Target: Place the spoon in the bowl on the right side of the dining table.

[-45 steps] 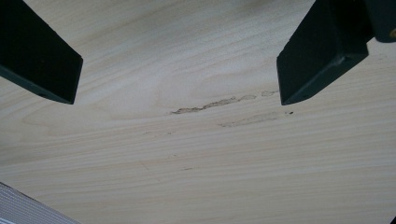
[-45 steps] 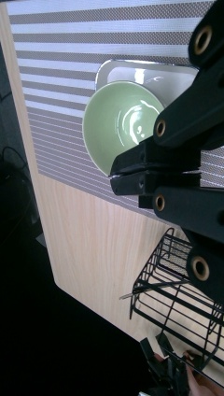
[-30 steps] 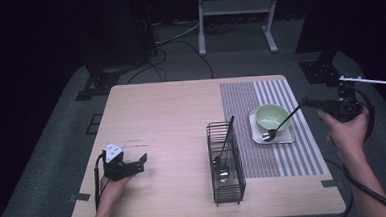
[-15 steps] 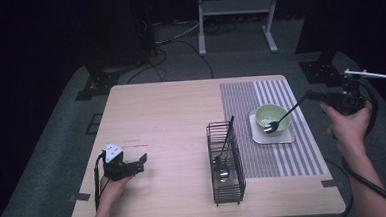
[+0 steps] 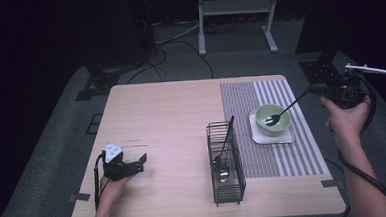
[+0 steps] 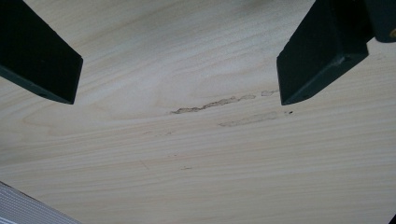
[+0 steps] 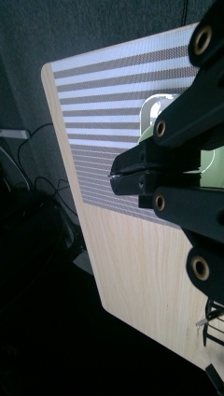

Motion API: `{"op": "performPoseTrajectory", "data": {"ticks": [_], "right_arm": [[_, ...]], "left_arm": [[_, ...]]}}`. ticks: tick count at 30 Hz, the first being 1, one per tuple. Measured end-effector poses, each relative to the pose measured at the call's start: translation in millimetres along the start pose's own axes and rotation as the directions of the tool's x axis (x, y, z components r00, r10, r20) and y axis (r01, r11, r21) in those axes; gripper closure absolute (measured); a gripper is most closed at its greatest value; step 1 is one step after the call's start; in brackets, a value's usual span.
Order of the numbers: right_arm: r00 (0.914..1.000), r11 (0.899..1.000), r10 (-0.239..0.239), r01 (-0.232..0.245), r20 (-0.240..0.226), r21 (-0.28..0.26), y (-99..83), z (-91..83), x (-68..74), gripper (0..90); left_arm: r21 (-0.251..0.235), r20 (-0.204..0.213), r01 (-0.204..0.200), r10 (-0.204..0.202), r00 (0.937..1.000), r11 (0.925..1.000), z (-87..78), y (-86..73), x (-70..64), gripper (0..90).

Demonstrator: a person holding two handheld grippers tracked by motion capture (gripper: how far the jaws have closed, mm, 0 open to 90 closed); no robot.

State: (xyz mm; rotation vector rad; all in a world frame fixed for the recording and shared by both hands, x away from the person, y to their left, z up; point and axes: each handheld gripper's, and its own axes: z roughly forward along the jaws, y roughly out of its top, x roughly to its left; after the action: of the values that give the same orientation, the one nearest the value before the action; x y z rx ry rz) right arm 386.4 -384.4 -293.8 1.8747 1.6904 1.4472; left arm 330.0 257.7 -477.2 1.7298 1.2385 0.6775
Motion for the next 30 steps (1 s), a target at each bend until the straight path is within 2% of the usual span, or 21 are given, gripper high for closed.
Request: {"op": "performPoseTrajectory", "data": {"ticks": [6,17,30], "right_arm": [[0.9994,1.0,-0.002,0.002,0.034,0.003,0.6,6.0,-1.0,88.4],[0.9985,1.0,0.004,-0.005,0.055,0.007,-2.1,15.8,-4.4,88.4],[0.9968,1.0,0.016,-0.017,0.078,0.006,-2.1,19.6,-8.3,88.4]], "left_arm": [[-0.001,-0.001,0.003,-0.003,1.0,1.0,-0.2,-0.1,0.2,0.0],[0.0,-0.001,-0.001,0.001,1.0,1.0,-0.8,-0.3,0.6,0.0],[0.001,-0.001,-0.005,0.005,1.0,1.0,-0.8,-0.3,0.2,0.0]]}}
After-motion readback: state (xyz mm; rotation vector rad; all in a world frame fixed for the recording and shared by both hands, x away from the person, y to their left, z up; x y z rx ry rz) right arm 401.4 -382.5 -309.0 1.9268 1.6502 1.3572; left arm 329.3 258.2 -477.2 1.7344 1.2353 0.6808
